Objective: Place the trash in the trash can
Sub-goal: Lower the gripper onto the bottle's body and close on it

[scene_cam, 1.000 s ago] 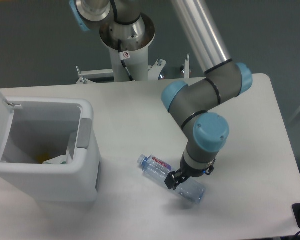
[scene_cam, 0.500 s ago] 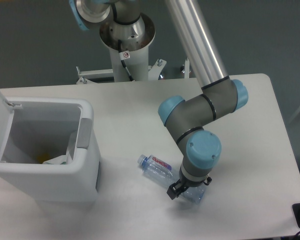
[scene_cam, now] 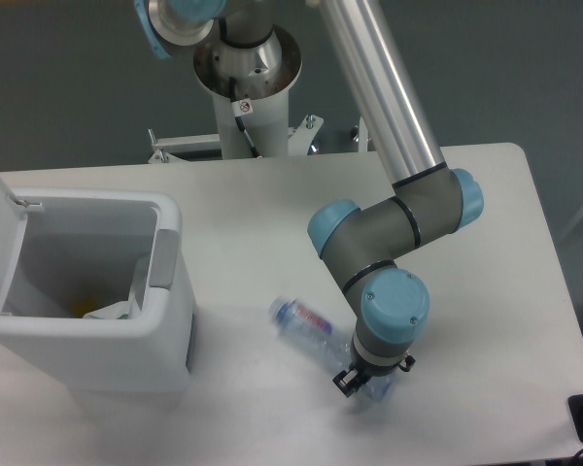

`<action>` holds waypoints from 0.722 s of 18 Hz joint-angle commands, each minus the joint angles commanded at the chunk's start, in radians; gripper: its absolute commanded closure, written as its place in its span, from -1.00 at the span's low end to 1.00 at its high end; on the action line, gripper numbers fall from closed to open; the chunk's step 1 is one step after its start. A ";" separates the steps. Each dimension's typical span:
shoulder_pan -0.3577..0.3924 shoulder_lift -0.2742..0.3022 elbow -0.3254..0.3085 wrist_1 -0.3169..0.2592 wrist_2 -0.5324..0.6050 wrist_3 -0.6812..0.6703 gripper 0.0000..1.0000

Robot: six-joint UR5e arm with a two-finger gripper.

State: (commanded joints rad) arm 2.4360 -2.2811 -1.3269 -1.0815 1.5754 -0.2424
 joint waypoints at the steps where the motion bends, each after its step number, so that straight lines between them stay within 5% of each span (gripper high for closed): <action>1: 0.000 0.008 -0.002 0.000 -0.003 -0.002 0.17; 13: 0.028 0.141 0.009 0.024 -0.115 0.011 0.20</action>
State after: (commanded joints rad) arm 2.4635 -2.1400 -1.3177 -1.0570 1.4604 -0.2316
